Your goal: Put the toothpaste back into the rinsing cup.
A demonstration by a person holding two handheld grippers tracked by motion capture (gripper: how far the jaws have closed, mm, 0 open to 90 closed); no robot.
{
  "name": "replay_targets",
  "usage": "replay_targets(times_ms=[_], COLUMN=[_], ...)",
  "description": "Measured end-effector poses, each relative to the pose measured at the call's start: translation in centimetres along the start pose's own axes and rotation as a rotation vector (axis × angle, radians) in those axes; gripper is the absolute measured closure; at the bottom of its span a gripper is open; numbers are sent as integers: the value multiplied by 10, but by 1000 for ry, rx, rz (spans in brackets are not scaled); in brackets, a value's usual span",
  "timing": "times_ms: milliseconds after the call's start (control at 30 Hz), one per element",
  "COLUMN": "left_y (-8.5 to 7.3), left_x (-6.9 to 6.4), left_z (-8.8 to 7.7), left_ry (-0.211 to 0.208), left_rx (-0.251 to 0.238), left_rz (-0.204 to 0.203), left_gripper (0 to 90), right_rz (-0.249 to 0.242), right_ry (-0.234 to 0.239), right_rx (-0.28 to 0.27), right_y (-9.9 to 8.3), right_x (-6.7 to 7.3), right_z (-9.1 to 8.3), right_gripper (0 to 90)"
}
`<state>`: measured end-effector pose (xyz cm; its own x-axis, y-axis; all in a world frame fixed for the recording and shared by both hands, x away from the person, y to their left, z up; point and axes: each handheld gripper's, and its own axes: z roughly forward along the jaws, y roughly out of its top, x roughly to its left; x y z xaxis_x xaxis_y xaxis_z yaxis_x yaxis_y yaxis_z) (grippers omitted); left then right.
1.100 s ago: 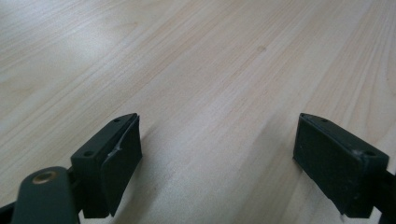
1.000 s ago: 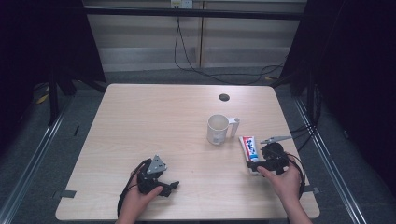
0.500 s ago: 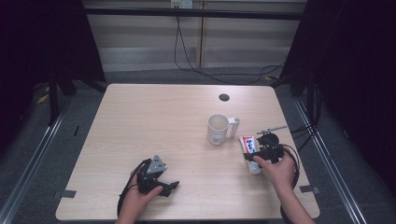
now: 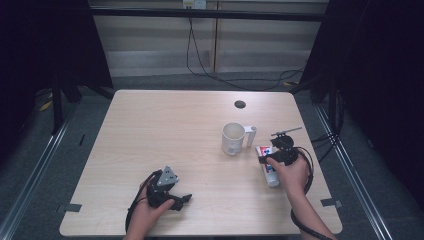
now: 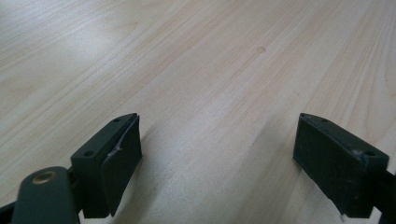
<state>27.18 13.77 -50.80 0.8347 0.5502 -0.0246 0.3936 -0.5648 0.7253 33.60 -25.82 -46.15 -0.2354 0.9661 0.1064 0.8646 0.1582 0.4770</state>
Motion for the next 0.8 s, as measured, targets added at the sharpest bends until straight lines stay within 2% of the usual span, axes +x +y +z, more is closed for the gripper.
replay_targets(times_ms=[267, 533, 800], left_y=[0, 0, 0], left_x=[0, 1, 0], left_z=[0, 0, 0], left_ry=[-3, -4, -3], left_rx=[2, 2, 3], left_rz=[2, 2, 3], left_gripper=[150, 149, 149], right_rz=[36, 39, 62], right_ry=[-18, -55, -82], right_rx=[17, 37, 65], right_y=[7, 12, 17], right_x=[-1, -2, 0], right_z=[11, 16, 17], right_gripper=[326, 378, 413])
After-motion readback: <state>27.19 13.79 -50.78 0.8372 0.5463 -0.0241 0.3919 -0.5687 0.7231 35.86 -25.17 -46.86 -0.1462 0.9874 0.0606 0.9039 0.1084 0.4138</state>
